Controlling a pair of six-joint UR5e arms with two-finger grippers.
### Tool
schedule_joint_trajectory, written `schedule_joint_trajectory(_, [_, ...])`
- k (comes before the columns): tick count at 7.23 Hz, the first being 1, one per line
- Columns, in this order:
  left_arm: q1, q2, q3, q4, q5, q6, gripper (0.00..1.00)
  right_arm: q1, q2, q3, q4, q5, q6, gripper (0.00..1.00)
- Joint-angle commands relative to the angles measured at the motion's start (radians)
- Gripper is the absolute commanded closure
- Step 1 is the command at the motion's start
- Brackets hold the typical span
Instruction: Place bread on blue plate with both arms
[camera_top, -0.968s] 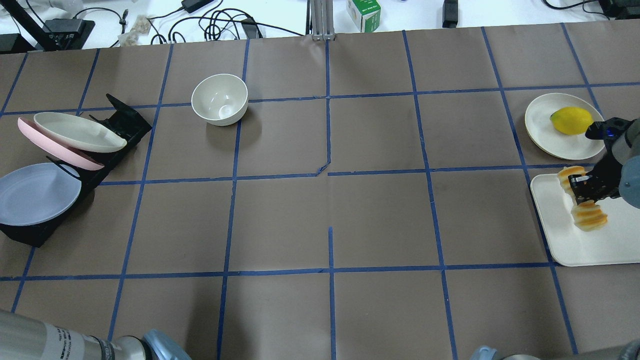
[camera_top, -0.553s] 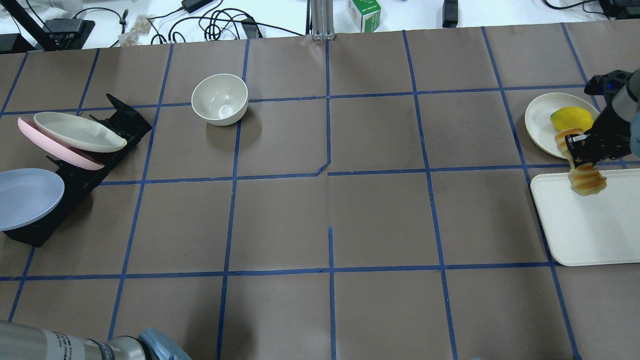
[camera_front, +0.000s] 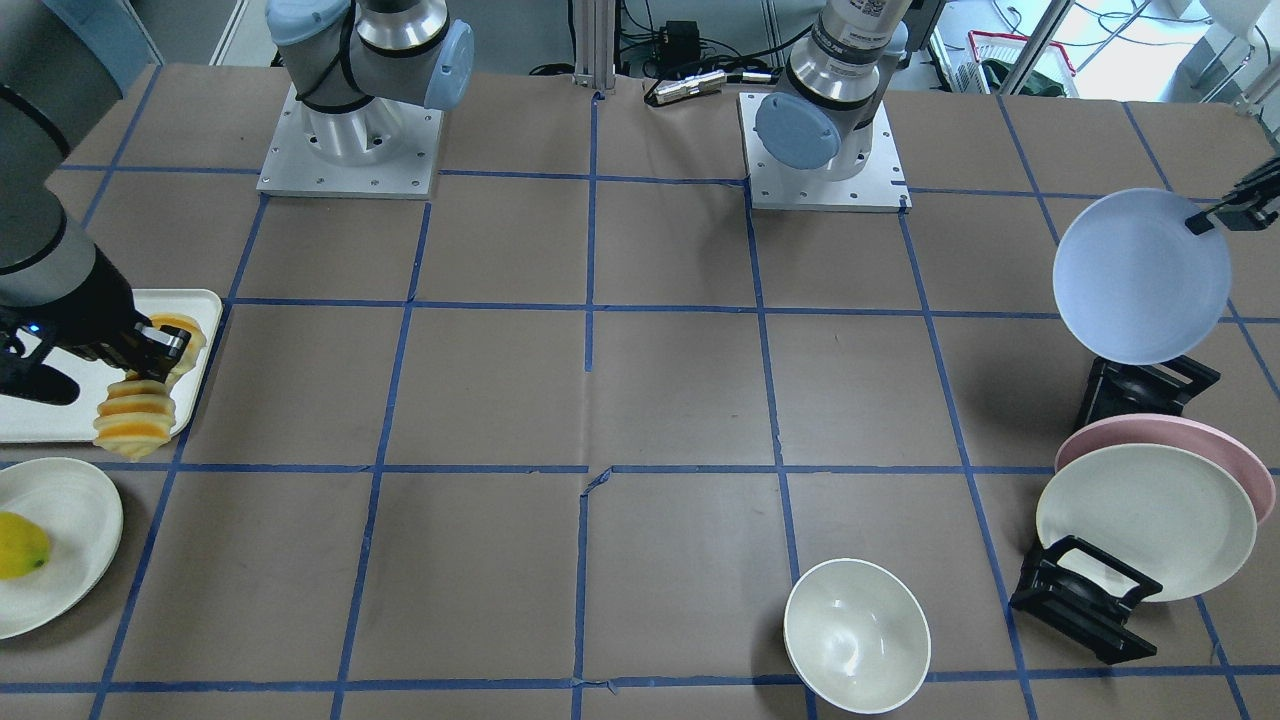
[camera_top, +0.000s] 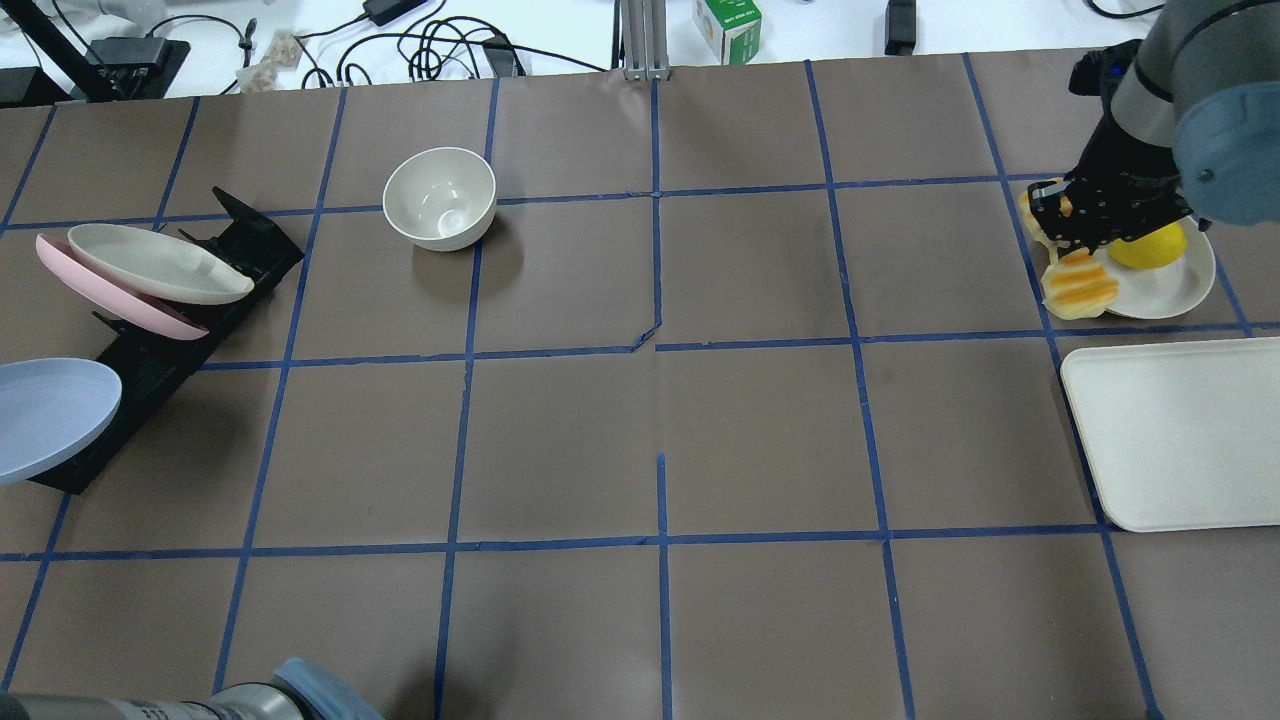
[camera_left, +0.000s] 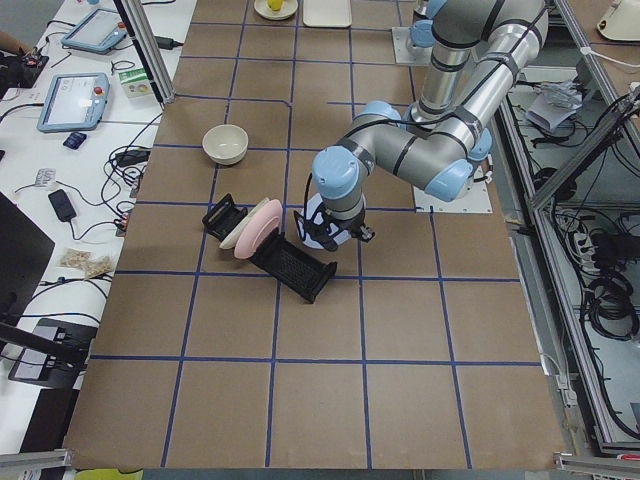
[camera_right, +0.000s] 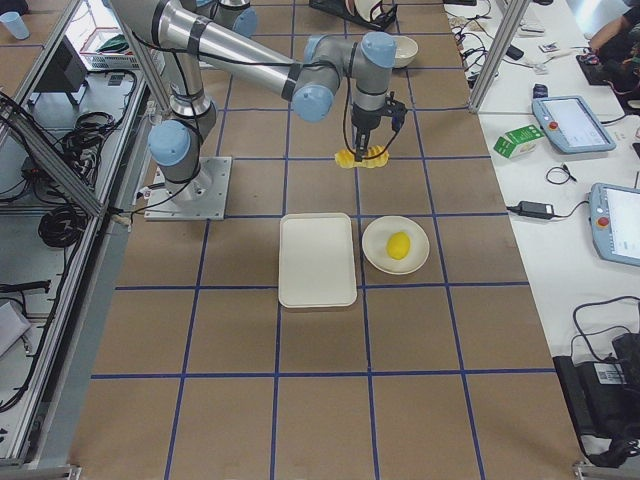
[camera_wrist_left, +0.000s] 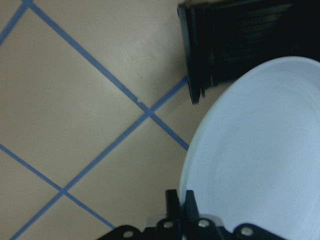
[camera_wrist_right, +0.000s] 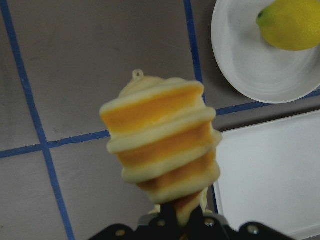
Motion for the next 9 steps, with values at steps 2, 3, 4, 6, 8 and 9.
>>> schedule_joint_trajectory(2, [-0.28,0.065,-0.129,-0.091,-0.194,-0.168,1.0,0.051,0.0,-0.007,0.02,0.001,0.068,1.0])
schedule_joint_trajectory(3, [-0.426,0.061,-0.187,0.034,-0.275,-0.263,1.0,0.051,0.0,-0.007,0.023,0.002,0.068,1.0])
schedule_joint_trajectory(4, [-0.55,0.034,-0.226,0.234,-0.279,-0.388,1.0,0.053,0.0,-0.005,0.023,0.017,0.068,1.0])
schedule_joint_trajectory(6, [-0.764,-0.049,-0.312,0.627,-0.449,-0.516,1.0,0.053,0.0,-0.005,0.025,0.031,0.068,1.0])
schedule_joint_trajectory(8, [-0.942,-0.115,-0.353,0.829,-0.445,-0.566,1.0,0.053,0.0,-0.007,0.023,0.031,0.068,1.0])
schedule_joint_trajectory(9, [-1.011,-0.141,-0.394,0.93,-0.421,-0.571,1.0,0.053,0.0,-0.005,0.025,0.033,0.068,1.0])
